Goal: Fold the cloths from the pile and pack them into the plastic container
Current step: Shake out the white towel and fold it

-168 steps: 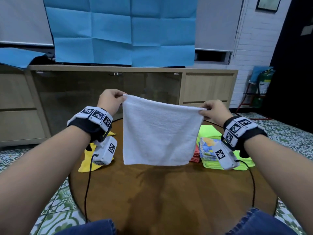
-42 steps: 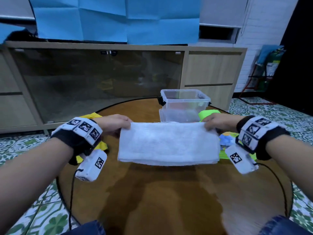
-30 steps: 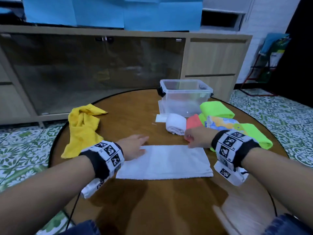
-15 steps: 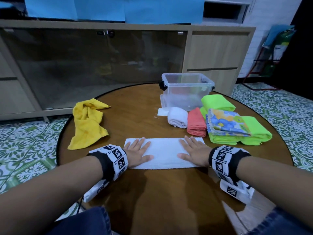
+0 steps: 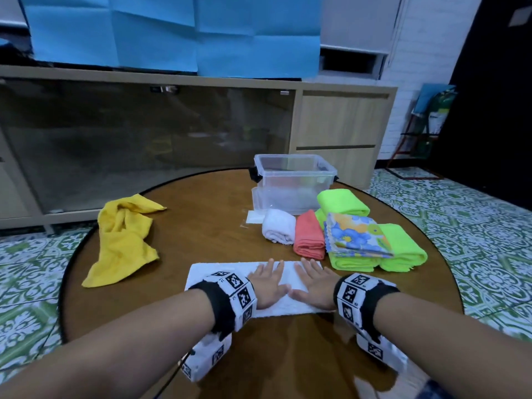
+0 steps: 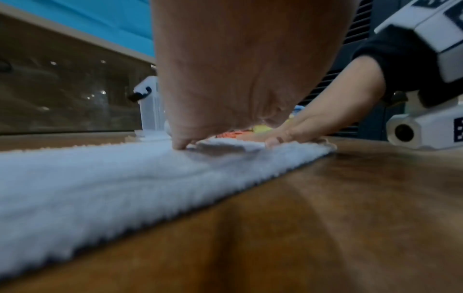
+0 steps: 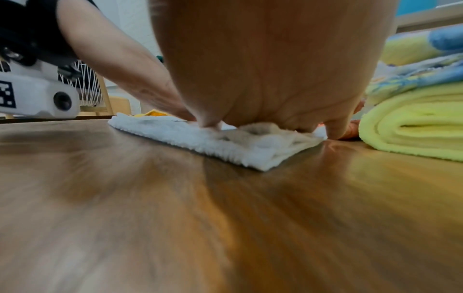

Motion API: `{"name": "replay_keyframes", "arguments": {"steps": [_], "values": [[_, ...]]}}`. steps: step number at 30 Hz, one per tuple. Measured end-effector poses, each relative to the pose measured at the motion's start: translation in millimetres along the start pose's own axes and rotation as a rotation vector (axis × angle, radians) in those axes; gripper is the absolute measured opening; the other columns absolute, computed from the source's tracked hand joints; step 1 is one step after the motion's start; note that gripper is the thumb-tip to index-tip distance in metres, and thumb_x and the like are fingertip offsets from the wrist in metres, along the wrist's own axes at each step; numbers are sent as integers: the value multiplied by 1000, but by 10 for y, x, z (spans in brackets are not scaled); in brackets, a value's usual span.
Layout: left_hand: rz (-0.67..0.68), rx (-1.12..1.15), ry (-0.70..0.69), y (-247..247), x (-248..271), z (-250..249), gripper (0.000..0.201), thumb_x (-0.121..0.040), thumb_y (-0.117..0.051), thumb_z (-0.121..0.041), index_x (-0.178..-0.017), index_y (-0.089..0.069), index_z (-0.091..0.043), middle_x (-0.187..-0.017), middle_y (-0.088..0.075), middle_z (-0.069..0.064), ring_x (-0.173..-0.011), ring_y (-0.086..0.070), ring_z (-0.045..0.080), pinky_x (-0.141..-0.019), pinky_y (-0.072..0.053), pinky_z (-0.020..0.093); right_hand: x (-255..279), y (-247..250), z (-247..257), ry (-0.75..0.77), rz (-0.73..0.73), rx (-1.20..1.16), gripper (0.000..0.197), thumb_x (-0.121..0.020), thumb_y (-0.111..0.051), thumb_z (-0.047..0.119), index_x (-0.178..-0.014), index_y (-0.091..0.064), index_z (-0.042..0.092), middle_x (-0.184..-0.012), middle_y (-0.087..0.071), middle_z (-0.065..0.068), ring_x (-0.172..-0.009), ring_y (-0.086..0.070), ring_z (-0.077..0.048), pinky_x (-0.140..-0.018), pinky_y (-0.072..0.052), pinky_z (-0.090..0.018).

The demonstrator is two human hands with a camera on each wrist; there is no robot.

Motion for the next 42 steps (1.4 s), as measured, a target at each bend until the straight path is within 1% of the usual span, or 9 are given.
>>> {"name": "replay_keyframes", "arguments": {"steps": [14, 19, 24, 28, 32, 36, 38, 40, 42], "values": [[-4, -34, 286, -112, 369, 1284, 66, -100, -15, -49, -149, 14, -16, -157, 18, 4, -146, 12, 20, -117, 3, 37, 25, 14, -5, 39, 10, 40, 77, -94, -13, 62, -149, 15, 16, -156, 22, -4, -145, 16, -20, -118, 4, -40], [-22, -34, 305, -130, 334, 1284, 66, -100, -13, -50, -149, 15, -16, -157, 18, 4, -146, 12, 20, -117, 2, 37, -91, 464, 755, 143, -159, 79, 76, -97, -20, 55, -150, 10, 10, -156, 18, -7, -145, 13, -23, -118, 2, -39], [-3, -55, 330, -137, 411, 1367, 67, -99, -14, -51, -150, 13, -17, -157, 17, 3, -146, 12, 19, -117, 2, 40, -284, 201, 1335, 201, -62, -31, 76, -97, -23, 56, -150, 7, 10, -157, 14, -8, -146, 11, -25, -119, -1, -40], [24, -17, 307, -169, 435, 1429, 69, -97, -13, -56, -150, 13, -21, -156, 21, 1, -145, 15, 19, -118, 4, 41, -205, 88, 881, 160, -16, -14, 75, -94, -14, 61, -150, 13, 18, -156, 20, -5, -145, 16, -23, -119, 3, -38], [-1, -20, 289, -186, 384, 1454, 70, -96, -12, -59, -149, 13, -21, -156, 20, 1, -145, 15, 19, -117, 4, 43, -57, 18, 159, 32, 9, -39, 114, -57, 8, 86, -149, 16, 19, -155, 22, -4, -144, 17, -23, -117, 4, -38], [-15, 21, 311, -117, 447, 1454, 68, -96, -15, -58, -151, 8, -25, -157, 18, 3, -146, 11, 21, -117, 0, 47, 78, 28, -232, -82, -60, -185, 75, -96, -22, 56, -151, 7, 12, -158, 9, -8, -146, 3, -26, -118, -6, -38], [-56, 81, 379, -1, 512, 1502, 62, -98, -21, -53, -151, -2, -26, -158, 5, 9, -145, -4, 29, -115, -14, 47, 33, 182, -318, -104, -203, -289, 65, -97, -40, 42, -145, -21, 3, -150, -28, -13, -137, -30, -28, -110, -29, -34], [-138, 105, 483, 187, 624, 1609, 54, -99, -32, -44, -145, -24, -17, -147, -27, 14, -132, -35, 32, -103, -36, 38, -16, 352, -405, -179, -326, -382, 42, -91, -53, 36, -119, -50, 5, -118, -57, -14, -106, -55, -27, -86, -45, -31], [-170, 191, 504, 287, 665, 1697, 30, -95, -46, -36, -105, -53, -9, -102, -55, 10, -88, -58, 22, -69, -46, 28, -41, 407, -415, -258, -267, -421, 32, -87, -60, 37, -81, -51, 7, -80, -56, -8, -71, -53, -22, -60, -39, -26]]}}
Point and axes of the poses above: each hand's wrist, its own x-axis away from the middle knuckle, its own y-axis out of the back of the hand, z = x × y, the point moved 9 cm from there along -x, towards the middle knuckle
